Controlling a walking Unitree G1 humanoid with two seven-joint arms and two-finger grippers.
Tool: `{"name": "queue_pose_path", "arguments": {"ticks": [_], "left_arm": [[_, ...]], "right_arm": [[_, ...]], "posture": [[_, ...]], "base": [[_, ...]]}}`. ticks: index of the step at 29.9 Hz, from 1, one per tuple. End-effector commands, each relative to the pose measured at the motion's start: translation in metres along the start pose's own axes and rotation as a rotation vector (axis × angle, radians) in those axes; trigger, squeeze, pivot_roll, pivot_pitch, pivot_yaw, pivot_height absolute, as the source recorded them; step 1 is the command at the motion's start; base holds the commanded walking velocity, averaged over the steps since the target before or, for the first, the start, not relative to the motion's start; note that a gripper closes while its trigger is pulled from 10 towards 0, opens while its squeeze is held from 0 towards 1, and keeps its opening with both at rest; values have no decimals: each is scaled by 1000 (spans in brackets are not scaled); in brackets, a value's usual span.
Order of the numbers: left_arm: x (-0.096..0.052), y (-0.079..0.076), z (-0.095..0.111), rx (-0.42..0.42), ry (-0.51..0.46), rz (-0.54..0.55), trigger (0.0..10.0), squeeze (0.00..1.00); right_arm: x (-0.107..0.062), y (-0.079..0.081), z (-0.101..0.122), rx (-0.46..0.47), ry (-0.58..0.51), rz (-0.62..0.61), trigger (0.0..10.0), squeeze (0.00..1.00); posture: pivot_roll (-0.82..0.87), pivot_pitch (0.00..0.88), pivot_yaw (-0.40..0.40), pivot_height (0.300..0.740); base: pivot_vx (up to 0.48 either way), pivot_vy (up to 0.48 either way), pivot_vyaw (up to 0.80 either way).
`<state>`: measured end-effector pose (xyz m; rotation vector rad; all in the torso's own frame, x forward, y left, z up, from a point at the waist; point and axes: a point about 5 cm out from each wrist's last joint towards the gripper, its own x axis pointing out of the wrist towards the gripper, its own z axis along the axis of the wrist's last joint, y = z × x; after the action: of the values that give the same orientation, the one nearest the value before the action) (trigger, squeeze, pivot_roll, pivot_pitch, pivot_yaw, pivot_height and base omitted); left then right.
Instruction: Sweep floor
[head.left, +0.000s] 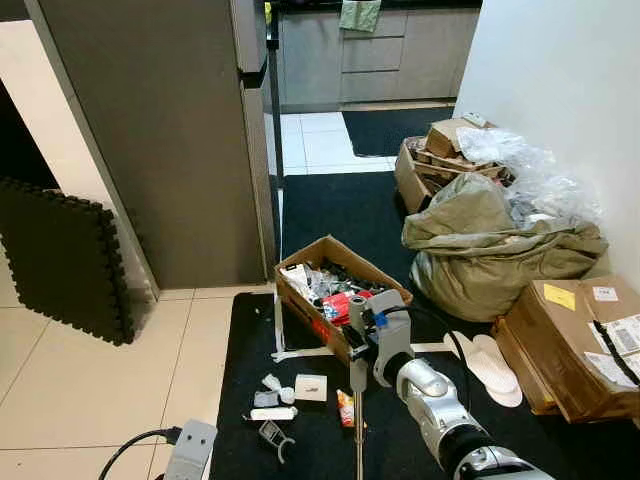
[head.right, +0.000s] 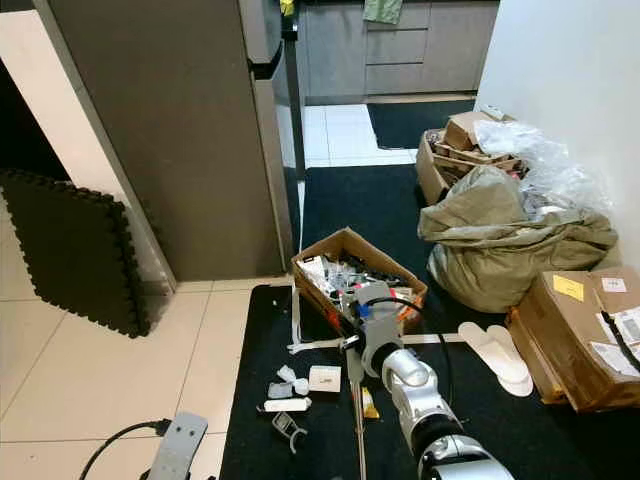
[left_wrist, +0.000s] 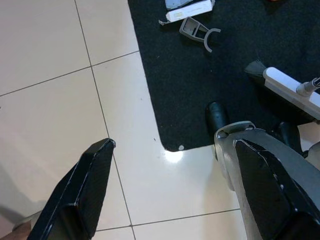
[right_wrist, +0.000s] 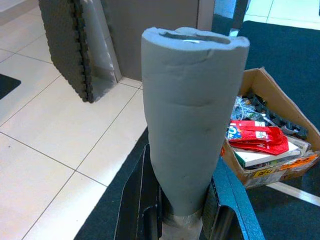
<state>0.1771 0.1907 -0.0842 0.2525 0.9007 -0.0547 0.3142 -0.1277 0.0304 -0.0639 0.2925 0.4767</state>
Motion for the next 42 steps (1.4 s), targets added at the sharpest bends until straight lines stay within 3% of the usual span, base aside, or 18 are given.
{"name": "queue_pose_path", "arguments": {"ticks": [1,13,36,39,42], "left_arm": [[-2,0,-9,23,33,-10,10000,0],[-3,-1,-13,47,48,-25,10000,0],[-1,-33,-3,75,44,-68,10000,0],[-1,-33,-3,75,43,-68,10000,0],[-1,-16,-8,73,46,-50,10000,0]], "right_arm": [[-8,7,-27,56,116,13,10000,0],[-7,9,-26,54,114,19,10000,0],[-6,9,-24,48,107,17,10000,0],[-6,9,-24,48,107,17,10000,0],[-6,9,-24,49,105,15,10000,0]], "posture": [[-52,21,10,740],[-47,28,16,740],[-51,22,24,740],[-51,22,24,740],[-51,22,24,740]], "base": [[0,0,0],[0,0,0],[0,0,0],[0,0,0],[0,0,0]]}}
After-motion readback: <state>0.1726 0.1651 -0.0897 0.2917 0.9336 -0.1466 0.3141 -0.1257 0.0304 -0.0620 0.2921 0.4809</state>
